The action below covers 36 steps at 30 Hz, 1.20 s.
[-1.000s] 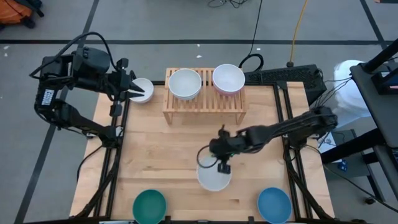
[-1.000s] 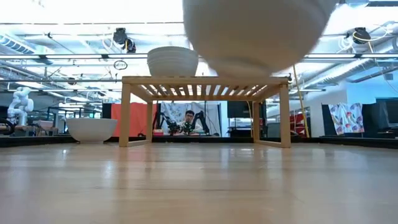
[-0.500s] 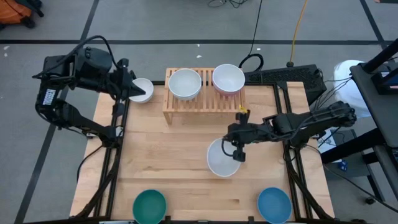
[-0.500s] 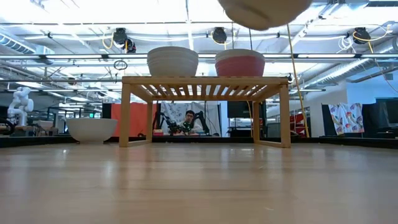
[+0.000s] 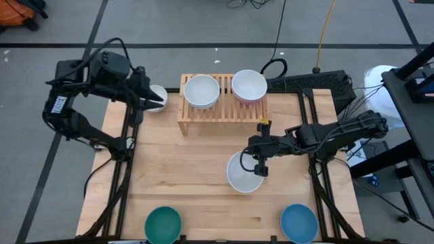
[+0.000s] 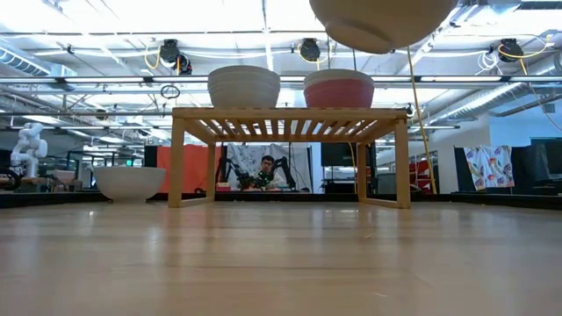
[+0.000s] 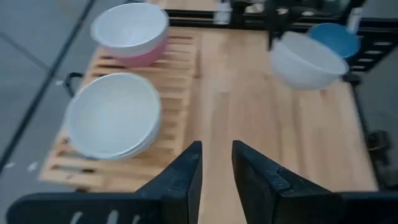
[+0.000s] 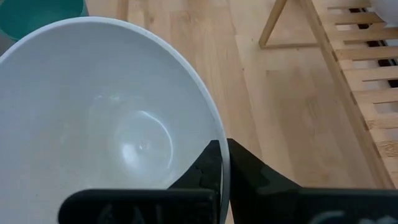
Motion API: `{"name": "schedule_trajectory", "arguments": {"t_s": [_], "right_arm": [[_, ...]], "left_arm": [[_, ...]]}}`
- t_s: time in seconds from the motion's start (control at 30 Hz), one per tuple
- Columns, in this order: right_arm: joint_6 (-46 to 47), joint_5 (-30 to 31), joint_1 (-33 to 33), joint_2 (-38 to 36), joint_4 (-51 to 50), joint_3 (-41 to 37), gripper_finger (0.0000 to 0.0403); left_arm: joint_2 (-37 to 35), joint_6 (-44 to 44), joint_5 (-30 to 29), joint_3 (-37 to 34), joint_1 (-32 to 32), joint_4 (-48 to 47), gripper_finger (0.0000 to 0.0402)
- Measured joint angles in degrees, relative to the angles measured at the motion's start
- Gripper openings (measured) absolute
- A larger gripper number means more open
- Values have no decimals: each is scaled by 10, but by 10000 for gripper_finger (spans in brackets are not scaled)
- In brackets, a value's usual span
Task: Place and stack bowls onto a shelf
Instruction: Stack the white bowl on top of the gray bowl on the shelf
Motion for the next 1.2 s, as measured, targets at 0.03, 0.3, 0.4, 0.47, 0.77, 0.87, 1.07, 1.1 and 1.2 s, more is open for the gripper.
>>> {"name": "schedule_trajectory", "arguments": {"t_s": [0.03, 0.3, 0.4, 0.47, 0.77, 0.87, 1.07, 1.1, 1.2], "right_arm": [[0, 0, 0, 0, 0, 0, 0], [-12, 40, -14, -32, -31, 0, 0], [-11, 60, -28, -53, -41, 0, 0], [-7, 61, -42, -64, -48, 0, 0], [26, -30, -126, -88, -49, 0, 0], [37, -61, -148, -88, -58, 0, 0], [27, -62, -173, -88, -69, 0, 0], [23, -62, -176, -88, -69, 0, 0], [20, -63, -185, -88, -70, 0, 0]], "left_arm": [[4, 1, 11, 0, -2, 5, 96], [55, 123, 35, 0, -71, 26, 97], [77, 149, 21, 0, -98, 39, 97], [93, 181, 4, 0, -116, 41, 97], [151, 429, -104, 0, -159, 89, 97], [167, 480, -104, 0, -158, 129, 97], [203, 563, -105, 0, -160, 190, 97], [209, 565, -105, 0, -160, 200, 97], [234, 597, -104, 0, -166, 216, 97]]}}
